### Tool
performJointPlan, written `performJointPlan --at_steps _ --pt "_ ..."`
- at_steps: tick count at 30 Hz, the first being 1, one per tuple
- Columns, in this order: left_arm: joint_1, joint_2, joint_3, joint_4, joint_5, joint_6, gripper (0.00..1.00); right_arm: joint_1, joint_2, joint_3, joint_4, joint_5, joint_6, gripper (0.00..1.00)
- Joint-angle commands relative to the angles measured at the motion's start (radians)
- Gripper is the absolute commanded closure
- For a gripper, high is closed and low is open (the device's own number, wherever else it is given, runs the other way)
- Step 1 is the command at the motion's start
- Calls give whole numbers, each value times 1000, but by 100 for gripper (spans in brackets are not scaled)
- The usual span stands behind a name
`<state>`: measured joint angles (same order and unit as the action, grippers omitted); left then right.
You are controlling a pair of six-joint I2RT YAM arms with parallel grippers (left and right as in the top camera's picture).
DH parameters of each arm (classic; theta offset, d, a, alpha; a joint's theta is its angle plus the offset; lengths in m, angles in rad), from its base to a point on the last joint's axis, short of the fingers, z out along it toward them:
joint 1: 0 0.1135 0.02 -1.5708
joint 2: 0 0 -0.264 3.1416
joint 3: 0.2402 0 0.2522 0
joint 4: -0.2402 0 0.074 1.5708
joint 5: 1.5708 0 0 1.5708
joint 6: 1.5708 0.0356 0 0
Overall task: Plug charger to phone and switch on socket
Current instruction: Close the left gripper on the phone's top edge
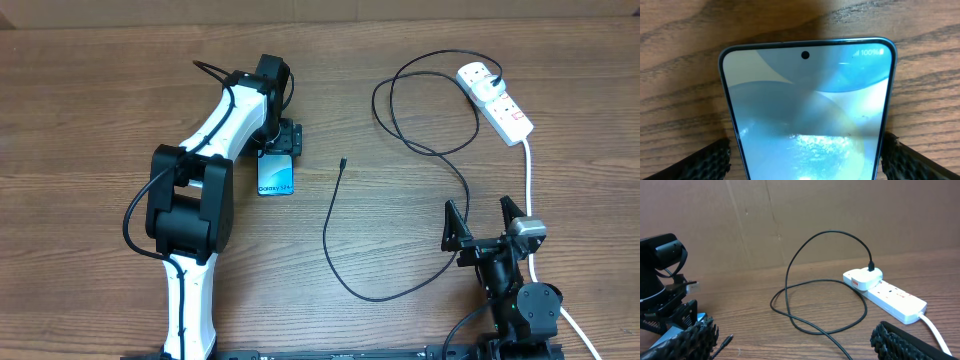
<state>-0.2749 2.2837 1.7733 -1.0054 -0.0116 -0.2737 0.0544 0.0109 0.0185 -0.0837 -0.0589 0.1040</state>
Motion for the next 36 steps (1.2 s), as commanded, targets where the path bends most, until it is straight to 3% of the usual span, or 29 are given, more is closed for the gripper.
performJointPlan --at_steps 1,19,30,36 --pt "-8 45 -67 -14 15 42 10 4 -8 -11 3 13 -1 0" --pt "-16 45 -135 48 40 -134 20 4 -8 -11 3 13 -1 0" --pt "-14 44 -132 49 57 -142 33 4 -8 -11 3 13 -1 0" --pt "-11 44 -89 5 57 -142 35 4 -8 -11 3 13 0 0"
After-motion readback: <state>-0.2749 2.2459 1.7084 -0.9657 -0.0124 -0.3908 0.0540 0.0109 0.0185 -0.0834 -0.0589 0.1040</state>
